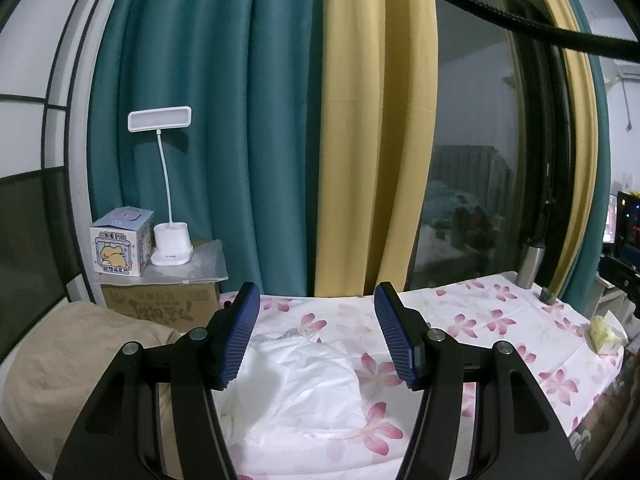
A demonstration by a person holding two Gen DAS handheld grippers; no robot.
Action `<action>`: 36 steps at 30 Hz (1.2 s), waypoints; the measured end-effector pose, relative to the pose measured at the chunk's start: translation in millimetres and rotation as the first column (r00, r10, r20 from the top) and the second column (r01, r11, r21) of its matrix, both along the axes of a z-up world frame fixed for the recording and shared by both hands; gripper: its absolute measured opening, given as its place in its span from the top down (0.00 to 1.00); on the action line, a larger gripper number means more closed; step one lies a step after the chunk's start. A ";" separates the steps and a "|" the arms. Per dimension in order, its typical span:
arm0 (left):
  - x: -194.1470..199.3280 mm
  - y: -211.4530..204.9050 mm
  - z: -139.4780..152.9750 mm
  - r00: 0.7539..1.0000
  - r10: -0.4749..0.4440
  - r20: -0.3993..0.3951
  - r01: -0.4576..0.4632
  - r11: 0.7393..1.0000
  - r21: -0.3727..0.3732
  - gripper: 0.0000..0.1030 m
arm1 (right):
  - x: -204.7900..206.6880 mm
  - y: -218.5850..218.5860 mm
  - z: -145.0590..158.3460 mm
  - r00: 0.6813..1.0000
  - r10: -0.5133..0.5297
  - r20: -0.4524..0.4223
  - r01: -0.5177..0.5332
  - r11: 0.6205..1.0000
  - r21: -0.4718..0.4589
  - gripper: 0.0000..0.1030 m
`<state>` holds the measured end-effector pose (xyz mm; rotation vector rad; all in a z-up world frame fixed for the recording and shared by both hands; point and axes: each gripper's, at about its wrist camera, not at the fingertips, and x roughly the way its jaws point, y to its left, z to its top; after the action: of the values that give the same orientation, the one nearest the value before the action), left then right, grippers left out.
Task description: Fold large clothes
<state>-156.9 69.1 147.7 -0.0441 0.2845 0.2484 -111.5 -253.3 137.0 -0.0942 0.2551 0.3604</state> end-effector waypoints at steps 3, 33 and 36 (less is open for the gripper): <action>-0.3 -0.1 -1.2 1.000 -0.001 0.001 0.001 1.000 -0.001 0.39 | 0.9 0.4 0.3 1.000 -0.001 -0.002 0.001 1.000 0.000 0.01; 20.3 15.4 -14.1 0.999 -0.006 -0.051 0.006 1.000 -0.001 0.39 | 13.0 13.5 -13.9 0.998 0.035 -0.052 -0.036 0.999 -0.010 0.01; 20.5 15.3 -14.1 0.999 -0.012 -0.050 0.012 1.000 0.003 0.39 | 12.7 14.8 -13.8 0.998 0.038 -0.055 -0.039 0.999 -0.017 0.01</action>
<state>-136.4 84.4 133.6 -0.0333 0.3345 0.2379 -98.8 -238.6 123.2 -0.1070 0.3111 0.3994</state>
